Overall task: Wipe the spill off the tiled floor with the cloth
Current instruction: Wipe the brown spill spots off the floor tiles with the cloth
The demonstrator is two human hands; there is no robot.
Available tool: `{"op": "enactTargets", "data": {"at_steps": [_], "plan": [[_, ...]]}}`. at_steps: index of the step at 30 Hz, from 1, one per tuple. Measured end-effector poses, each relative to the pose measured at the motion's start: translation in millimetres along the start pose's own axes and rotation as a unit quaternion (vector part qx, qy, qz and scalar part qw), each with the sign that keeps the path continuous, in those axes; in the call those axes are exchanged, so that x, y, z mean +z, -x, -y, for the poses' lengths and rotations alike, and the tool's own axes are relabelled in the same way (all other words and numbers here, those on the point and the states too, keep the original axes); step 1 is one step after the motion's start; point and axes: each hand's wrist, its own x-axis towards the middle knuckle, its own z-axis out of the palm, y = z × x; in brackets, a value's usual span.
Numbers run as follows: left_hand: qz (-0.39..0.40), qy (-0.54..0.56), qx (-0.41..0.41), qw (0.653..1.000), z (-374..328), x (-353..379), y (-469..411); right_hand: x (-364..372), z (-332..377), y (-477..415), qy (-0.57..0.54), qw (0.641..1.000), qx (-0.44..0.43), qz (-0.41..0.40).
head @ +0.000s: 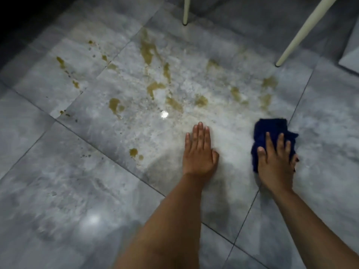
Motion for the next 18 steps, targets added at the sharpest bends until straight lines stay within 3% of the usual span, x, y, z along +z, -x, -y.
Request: {"op": "enactTargets", "data": {"at_steps": [4,11,18], "plan": [[-0.045,-0.015,-0.008,0.999,-9,4,-31,2,25,15,0.020,1.000,0.000,-0.016],[0.002,-0.008,-0.015,1.000,-29,20,-25,-8,46,-60,0.057,0.997,-0.047,-0.011],[0.004,-0.033,0.018,0.999,-8,26,-14,17,4,22,-0.017,0.990,0.136,-0.033]]}}
